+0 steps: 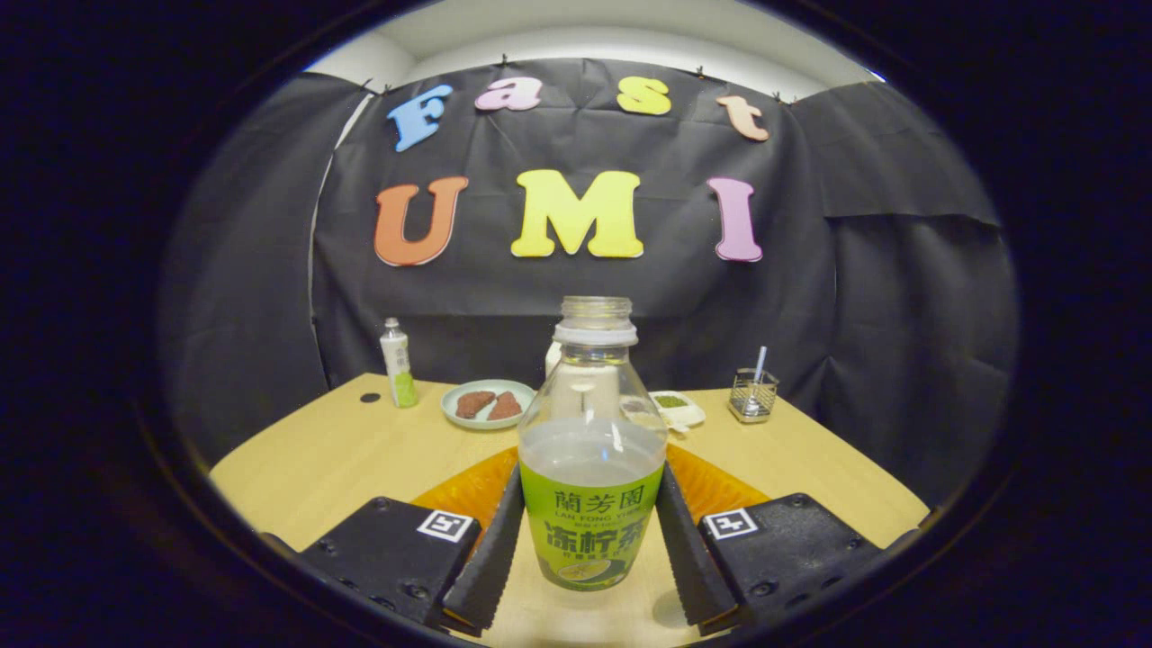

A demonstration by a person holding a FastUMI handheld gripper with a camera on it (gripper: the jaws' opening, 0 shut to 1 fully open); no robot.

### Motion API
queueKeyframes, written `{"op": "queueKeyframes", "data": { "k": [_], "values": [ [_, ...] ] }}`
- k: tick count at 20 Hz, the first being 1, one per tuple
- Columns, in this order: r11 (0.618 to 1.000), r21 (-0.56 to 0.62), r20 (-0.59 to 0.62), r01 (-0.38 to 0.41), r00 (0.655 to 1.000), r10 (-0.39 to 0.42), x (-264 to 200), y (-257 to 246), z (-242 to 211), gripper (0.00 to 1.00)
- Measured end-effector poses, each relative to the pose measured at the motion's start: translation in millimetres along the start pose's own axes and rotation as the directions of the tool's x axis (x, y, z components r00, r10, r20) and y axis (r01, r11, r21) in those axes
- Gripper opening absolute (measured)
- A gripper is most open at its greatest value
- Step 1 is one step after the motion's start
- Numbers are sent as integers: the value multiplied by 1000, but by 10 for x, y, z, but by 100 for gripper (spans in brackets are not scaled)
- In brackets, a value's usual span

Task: Take the bottle from table, then pour the juice into the cup, finally place the bottle on the coaster

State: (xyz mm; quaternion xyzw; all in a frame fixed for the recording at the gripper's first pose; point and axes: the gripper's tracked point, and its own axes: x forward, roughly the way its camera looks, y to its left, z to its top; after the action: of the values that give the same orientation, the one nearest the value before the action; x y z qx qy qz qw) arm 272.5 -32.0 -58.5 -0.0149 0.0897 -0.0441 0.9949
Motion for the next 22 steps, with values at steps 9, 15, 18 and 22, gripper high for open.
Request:
{"op": "queueKeyframes", "data": {
  "k": [9, 15, 18, 22],
  "values": [
    [999, 32, 36, -26, 999, 24, 563, 71, -176, 79],
    [993, 112, 66, -30, 998, 23, 743, 45, -429, 80],
    [992, 123, 68, -33, 997, 25, 724, 49, -466, 80],
    [993, 103, 45, -54, 998, 49, 756, 95, -586, 83]
  ]
}}
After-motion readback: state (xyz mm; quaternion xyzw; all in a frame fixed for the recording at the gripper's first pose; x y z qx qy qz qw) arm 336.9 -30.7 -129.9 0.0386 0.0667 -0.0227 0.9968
